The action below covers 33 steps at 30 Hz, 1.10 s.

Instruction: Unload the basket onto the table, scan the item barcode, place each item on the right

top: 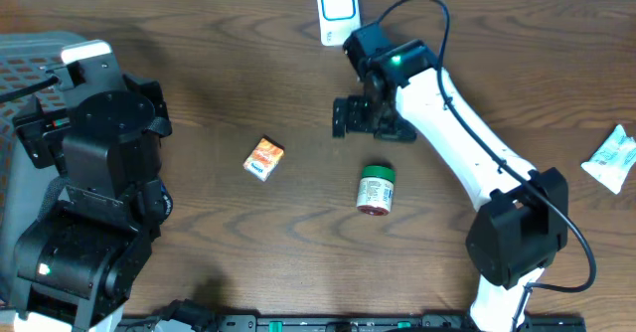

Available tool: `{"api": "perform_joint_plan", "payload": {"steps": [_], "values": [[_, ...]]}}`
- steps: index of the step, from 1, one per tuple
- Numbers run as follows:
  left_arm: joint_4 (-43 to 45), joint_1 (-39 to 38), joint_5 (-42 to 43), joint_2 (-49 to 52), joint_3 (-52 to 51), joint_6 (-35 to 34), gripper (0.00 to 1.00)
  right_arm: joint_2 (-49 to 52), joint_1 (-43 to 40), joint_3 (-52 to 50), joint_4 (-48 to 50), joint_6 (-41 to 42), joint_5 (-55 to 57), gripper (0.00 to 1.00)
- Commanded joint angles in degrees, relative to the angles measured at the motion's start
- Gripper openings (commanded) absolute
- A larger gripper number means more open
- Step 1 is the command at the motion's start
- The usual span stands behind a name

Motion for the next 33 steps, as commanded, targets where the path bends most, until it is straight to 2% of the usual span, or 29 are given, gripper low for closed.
{"api": "perform_joint_plan", "payload": {"steps": [1,14,22,29,33], "values": [[0.02,0.24,-0.17,-0.04,0.28,-0.72,0.98,-1.05,1.36,-2.56,-2.27,6.12,-1.29,0.99],[0.00,0.24,-0.17,-0.04,0.28,-0.72,0.98,-1.05,3.85,-10.71,-5.25,6.58,-1.16,0.99],[0.02,0.24,-0.17,-0.04,0.28,-0.72,0.98,-1.07,2.08,-19.30,-1.40,9.31,-1.84,0.99],[0.00,0.24,-0.17,-0.04,0.28,-0.72,0.98,-1.07,1.64,-20.41,-0.61,8.83,-0.59,0.99],[0.00,0.24,-0.17,-0.04,0.28,-0.72,0.98,-1.05,1.57,-23.91,6.12,8.87,2.25,0.99]]}}
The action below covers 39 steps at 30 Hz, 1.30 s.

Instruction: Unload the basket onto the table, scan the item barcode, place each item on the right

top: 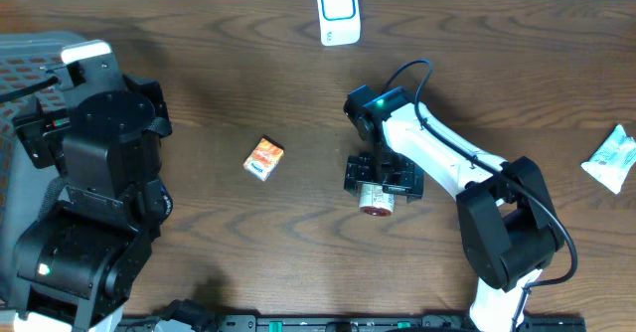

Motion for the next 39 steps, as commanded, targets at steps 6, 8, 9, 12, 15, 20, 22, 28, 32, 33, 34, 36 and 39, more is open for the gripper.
{"api": "perform_joint_plan", "payload": {"steps": [6,8,9,12,15,20,22,28,32,33,34,36,39], "values": [[0.02,0.24,-0.17,-0.04,0.28,-0.72,0.98,-0.96,-0.98,-7.02,10.29,0.74,2.40,0.99],[0.02,0.24,-0.17,-0.04,0.28,-0.72,0.98,-0.98,-1.29,-6.99,10.43,0.72,2.23,0.94],[0.02,0.24,-0.17,-0.04,0.28,-0.72,0.98,-0.98,-1.36,-6.97,10.43,0.72,1.79,0.85],[0.00,0.24,-0.17,-0.02,0.28,-0.72,0.98,-0.98,-1.40,-6.97,10.43,0.72,1.49,0.65],[0.02,0.24,-0.17,-0.04,0.28,-0.72,0.98,-1.01,-1.49,-6.88,10.47,0.70,1.49,0.62],[0.02,0.24,-0.17,-0.04,0.28,-0.72,0.98,-1.11,-2.38,-6.14,10.05,-2.69,1.49,0.54],[0.02,0.24,-0.15,-0.04,0.28,-0.72,0.98,-1.33,-3.08,-5.11,9.90,-5.35,1.51,0.54],[0.02,0.24,-0.17,-0.04,0.28,-0.72,0.98,-2.62,-8.52,0.98,5.22,-9.66,1.53,0.55],[0.02,0.24,-0.17,-0.04,0.28,-0.72,0.98,-2.93,-14.84,5.33,1.81,-12.94,1.53,0.55],[0.00,0.24,-0.17,-0.04,0.28,-0.72,0.98,-2.93,-16.70,5.99,1.53,-13.94,1.57,0.55],[0.00,0.24,-0.17,-0.04,0.28,-0.72,0.98,-2.93,-18.80,6.38,1.64,-15.21,1.64,0.55],[0.00,0.24,-0.17,-0.04,0.28,-0.72,0.98,-2.93,-22.80,6.47,2.19,-15.80,3.43,0.57],[0.00,0.24,-0.17,-0.04,0.28,-0.72,0.98,-2.91,-29.75,6.45,3.56,-15.80,8.87,0.58]]}}
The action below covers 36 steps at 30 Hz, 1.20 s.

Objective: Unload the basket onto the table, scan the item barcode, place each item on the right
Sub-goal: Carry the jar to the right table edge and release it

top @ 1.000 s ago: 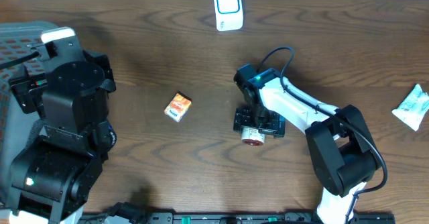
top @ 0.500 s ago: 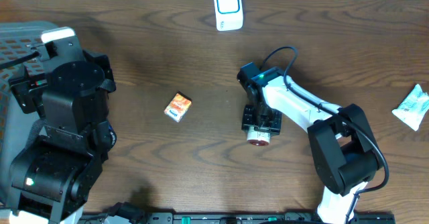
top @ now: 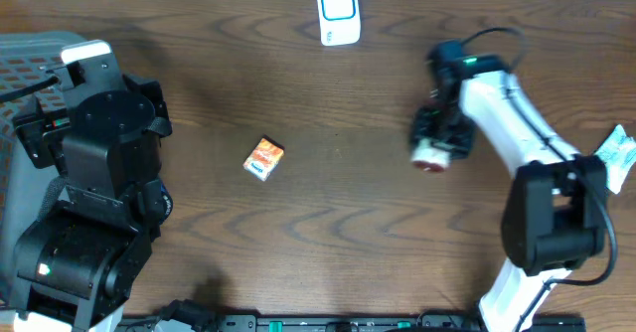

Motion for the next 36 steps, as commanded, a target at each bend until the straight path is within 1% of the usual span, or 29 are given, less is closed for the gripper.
{"api": "perform_joint_plan", "payload": {"steps": [1,3,6,10,16,18,21,25,27,30,33,36], "values": [[0.04,0.24,-0.17,-0.04,0.28,-0.72,0.98,-1.75,-7.82,1.01,1.16,-2.16,7.67,0.59],[0.04,0.24,-0.17,-0.04,0.28,-0.72,0.98,-1.75,-12.20,1.01,2.89,-2.16,9.97,0.63],[0.02,0.24,-0.17,-0.04,0.28,-0.72,0.98,-1.75,-19.02,0.98,5.79,-2.16,11.15,0.64],[0.02,0.24,-0.17,-0.02,0.28,-0.72,0.98,-1.68,-27.02,0.90,11.06,-2.16,11.10,0.64],[0.02,0.24,-0.17,-0.02,0.28,-0.72,0.98,-1.66,-36.22,-0.37,18.60,-2.05,10.91,0.61],[0.02,0.24,-0.17,-0.02,0.28,-0.72,0.98,-1.64,-38.27,-1.07,21.79,-2.16,10.88,0.61],[0.02,0.24,-0.17,-0.04,0.28,-0.72,0.98,-1.64,-40.74,-1.57,25.66,-2.27,10.88,0.67],[0.02,0.24,-0.17,-0.04,0.28,-0.72,0.98,-1.64,-42.82,-1.57,28.44,-3.13,10.93,0.68],[0.04,0.24,-0.17,-0.02,0.28,-0.72,0.98,-1.60,-43.25,-1.57,30.16,-5.16,11.21,0.67],[0.04,0.24,-0.17,-0.04,0.28,-0.72,0.98,-1.49,-43.43,-1.57,33.05,-7.98,14.38,0.67],[0.02,0.24,-0.17,-0.02,0.28,-0.72,0.98,-1.44,-43.47,-1.57,35.63,-8.41,20.79,0.67],[0.02,0.24,-0.17,-0.04,0.28,-0.72,0.98,-1.42,-44.00,-1.57,38.29,-10.43,23.30,0.66]]}}
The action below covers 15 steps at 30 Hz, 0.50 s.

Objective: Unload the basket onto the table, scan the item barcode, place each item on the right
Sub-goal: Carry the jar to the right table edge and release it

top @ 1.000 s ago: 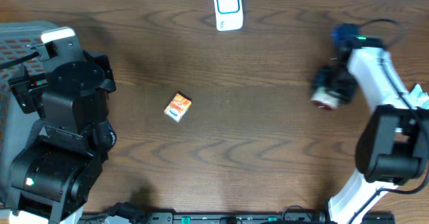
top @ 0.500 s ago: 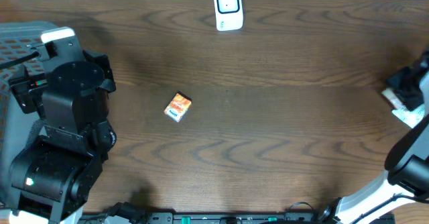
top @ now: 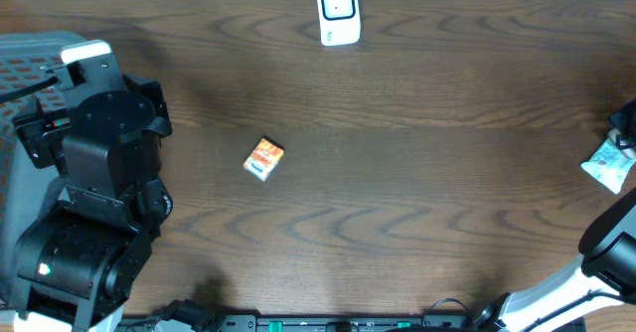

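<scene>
The white barcode scanner (top: pixel 337 12) stands at the table's far edge, centre. A small orange box (top: pixel 263 159) lies left of the middle. The green-labelled bottle is out of view. Of my right arm only the lower link (top: pixel 606 262) and a dark sliver (top: pixel 628 123) at the right edge show; its fingers are outside the frame. My left arm (top: pixel 99 163) sits folded at the far left, away from the objects, and its fingers cannot be made out.
A white and green packet (top: pixel 608 163) lies at the right edge, just below the dark sliver of the right arm. A grey basket (top: pixel 20 54) stands behind the left arm at the left edge.
My right gripper, which held the bottle over the right part of the table, has gone past the right edge of the view, and the bottle with it. Left arm, orange box and scanner are unchanged.
My right gripper hovered near the scanner while the bottle lay at mid-table. Then it was down on the bottle. After that it held the bottle lifted toward the right. Now both are beyond the right edge.
</scene>
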Available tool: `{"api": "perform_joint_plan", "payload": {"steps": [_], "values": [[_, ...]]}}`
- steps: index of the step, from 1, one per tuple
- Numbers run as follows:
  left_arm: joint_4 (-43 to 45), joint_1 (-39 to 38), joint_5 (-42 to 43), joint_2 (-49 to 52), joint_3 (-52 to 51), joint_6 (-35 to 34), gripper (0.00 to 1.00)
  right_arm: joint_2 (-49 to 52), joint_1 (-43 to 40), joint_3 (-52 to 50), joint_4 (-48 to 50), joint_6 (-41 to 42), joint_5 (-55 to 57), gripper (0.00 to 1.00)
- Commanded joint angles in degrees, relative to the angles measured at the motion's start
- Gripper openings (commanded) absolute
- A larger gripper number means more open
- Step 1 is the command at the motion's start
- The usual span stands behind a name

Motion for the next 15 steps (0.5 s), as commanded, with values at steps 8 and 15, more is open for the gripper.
{"api": "perform_joint_plan", "payload": {"steps": [8,15], "values": [[0.04,0.24,-0.17,-0.02,0.28,-0.72,0.98,0.66,-4.55,0.00,8.74,-7.85,7.17,0.63],[0.02,0.24,-0.17,-0.02,0.28,-0.72,0.98,8.31,-7.15,0.00,9.42,-7.78,6.60,0.63]]}}
